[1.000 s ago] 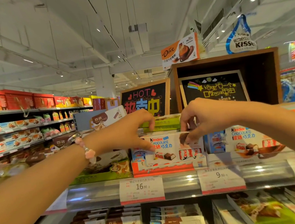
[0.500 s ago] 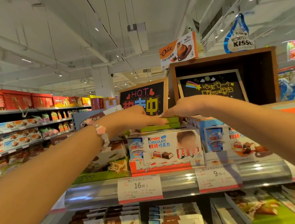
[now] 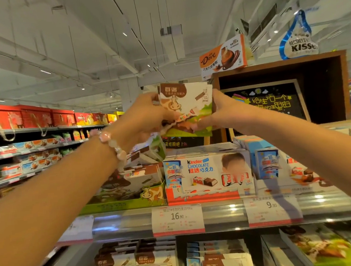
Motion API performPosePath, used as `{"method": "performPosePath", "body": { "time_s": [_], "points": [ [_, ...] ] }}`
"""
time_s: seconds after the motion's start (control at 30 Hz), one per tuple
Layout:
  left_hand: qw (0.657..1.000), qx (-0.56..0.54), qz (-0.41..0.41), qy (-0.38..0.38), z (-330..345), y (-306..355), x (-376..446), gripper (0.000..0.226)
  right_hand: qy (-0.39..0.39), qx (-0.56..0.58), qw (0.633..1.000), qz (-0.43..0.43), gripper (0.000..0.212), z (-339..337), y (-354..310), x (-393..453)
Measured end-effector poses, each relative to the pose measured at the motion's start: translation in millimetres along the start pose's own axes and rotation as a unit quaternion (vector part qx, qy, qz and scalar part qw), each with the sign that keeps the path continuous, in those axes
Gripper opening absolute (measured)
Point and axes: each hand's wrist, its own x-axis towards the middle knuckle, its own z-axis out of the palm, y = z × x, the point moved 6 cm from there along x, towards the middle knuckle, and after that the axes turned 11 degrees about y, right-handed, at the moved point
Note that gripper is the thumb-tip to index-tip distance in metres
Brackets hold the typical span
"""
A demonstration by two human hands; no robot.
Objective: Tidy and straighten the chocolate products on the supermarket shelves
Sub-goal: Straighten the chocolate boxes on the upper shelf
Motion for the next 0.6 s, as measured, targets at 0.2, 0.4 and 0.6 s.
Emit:
{"method": "performPosePath", "body": {
  "time_s": [0.2,0.4,0.6],
  "points": [
    [0.997,-0.048,0.041,-0.054,-49,13,-5,0.051,-0.015,0.152,0.985,-0.085,0.075,13,-44,4],
    [0.988,0.113,0.089,0.053,-105,-19,-13,0.078,0.04,0.067,0.975,-0.21,0.047,47,-80,6],
    [0.871,0.46,0.011,-0.174,-148,-91,-48,0.085,0.038,0.093,0.966,-0.237,0.046,96,-92,10]
  ]
}}
